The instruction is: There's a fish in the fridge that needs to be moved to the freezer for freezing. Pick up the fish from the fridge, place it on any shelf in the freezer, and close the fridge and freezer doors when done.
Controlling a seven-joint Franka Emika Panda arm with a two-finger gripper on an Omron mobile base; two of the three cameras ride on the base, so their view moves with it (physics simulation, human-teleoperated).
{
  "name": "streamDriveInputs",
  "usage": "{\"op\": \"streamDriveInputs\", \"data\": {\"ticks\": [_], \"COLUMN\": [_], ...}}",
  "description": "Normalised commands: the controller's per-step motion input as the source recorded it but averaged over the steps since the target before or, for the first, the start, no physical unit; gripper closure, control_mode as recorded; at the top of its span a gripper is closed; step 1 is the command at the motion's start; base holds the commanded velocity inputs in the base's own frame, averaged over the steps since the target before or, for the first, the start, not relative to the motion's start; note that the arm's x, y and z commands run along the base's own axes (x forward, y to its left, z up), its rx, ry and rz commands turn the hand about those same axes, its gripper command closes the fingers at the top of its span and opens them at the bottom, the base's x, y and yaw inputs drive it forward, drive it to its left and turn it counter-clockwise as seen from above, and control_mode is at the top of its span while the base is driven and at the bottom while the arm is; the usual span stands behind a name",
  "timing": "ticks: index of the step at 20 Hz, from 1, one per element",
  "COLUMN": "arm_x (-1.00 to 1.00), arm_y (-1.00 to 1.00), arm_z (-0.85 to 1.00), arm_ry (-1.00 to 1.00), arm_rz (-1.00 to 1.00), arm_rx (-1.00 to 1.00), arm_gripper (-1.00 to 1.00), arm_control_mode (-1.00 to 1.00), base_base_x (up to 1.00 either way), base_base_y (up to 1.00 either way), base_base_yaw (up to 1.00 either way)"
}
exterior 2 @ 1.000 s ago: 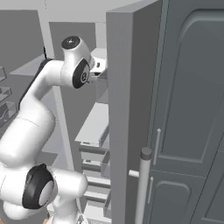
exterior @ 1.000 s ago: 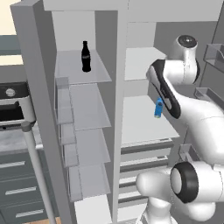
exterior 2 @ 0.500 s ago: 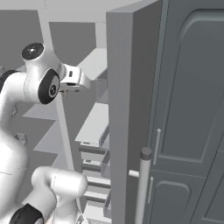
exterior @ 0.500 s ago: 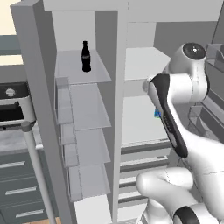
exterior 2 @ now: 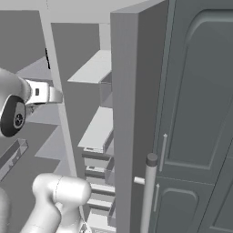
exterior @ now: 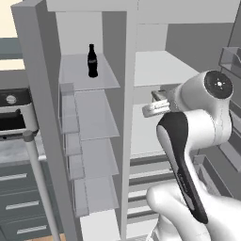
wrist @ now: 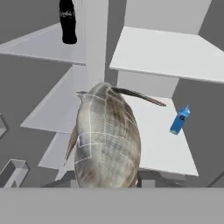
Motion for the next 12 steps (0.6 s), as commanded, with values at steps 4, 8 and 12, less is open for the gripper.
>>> {"op": "streamDriveInputs", "data": {"ticks": [4,8,12], "arm_x": [0.0,-0.02,0.05], "arm_y": [0.3,0.11,0.39], "arm_z": [0.37,0.03,-0.29], "arm_ry": [0.0,0.0,0.0], "arm_rz": [0.24,0.21,0.16], "arm_rx": [0.04,0.0,0.01], "arm_gripper": [1.0,1.0,1.0], "arm_control_mode": [-1.0,-1.0,-1.0], "base_base_x": [0.0,0.0,0.0], "base_base_y": [0.0,0.0,0.0], "base_base_yaw": [0.0,0.0,0.0]}}
